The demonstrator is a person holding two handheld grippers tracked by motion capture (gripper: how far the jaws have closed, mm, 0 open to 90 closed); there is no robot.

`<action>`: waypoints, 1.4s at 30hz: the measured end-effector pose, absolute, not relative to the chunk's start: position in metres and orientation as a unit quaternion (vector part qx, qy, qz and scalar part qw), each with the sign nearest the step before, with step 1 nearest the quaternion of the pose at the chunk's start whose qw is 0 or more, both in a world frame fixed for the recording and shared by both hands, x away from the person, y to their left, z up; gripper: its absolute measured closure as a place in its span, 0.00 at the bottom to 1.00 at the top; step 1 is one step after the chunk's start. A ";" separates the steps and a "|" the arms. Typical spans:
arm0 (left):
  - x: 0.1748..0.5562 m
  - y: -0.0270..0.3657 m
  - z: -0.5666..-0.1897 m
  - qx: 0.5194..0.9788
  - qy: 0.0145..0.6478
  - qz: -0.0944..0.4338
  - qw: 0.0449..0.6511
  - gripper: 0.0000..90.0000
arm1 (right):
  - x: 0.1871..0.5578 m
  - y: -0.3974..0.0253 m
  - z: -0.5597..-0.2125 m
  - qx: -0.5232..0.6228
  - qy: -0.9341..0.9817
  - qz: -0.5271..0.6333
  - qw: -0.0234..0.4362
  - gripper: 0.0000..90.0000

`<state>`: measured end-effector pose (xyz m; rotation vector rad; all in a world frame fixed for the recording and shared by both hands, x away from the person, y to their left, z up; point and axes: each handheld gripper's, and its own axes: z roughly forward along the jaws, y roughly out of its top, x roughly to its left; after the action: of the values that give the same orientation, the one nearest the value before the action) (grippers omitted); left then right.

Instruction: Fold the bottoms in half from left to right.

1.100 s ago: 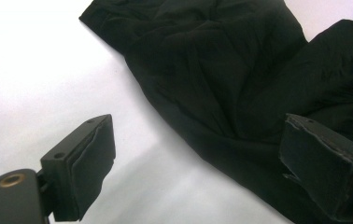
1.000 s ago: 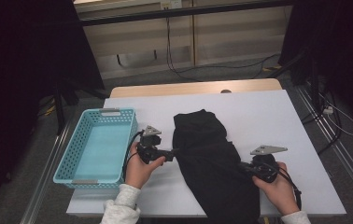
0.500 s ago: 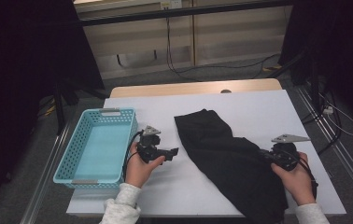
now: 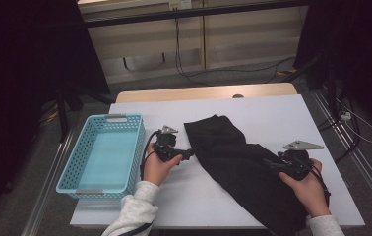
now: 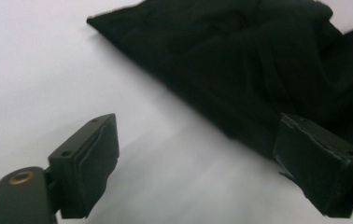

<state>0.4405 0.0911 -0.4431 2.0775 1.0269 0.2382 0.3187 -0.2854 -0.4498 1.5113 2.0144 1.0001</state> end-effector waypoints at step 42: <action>0.416 0.134 -0.454 0.795 0.478 0.087 0.363 0.93 | 0.283 -0.275 -0.440 0.510 0.752 0.361 0.210 0.29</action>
<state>0.4158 0.1336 -0.4541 2.0463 1.2291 0.2247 0.2834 -0.2746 -0.4401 1.4175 2.0919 1.0024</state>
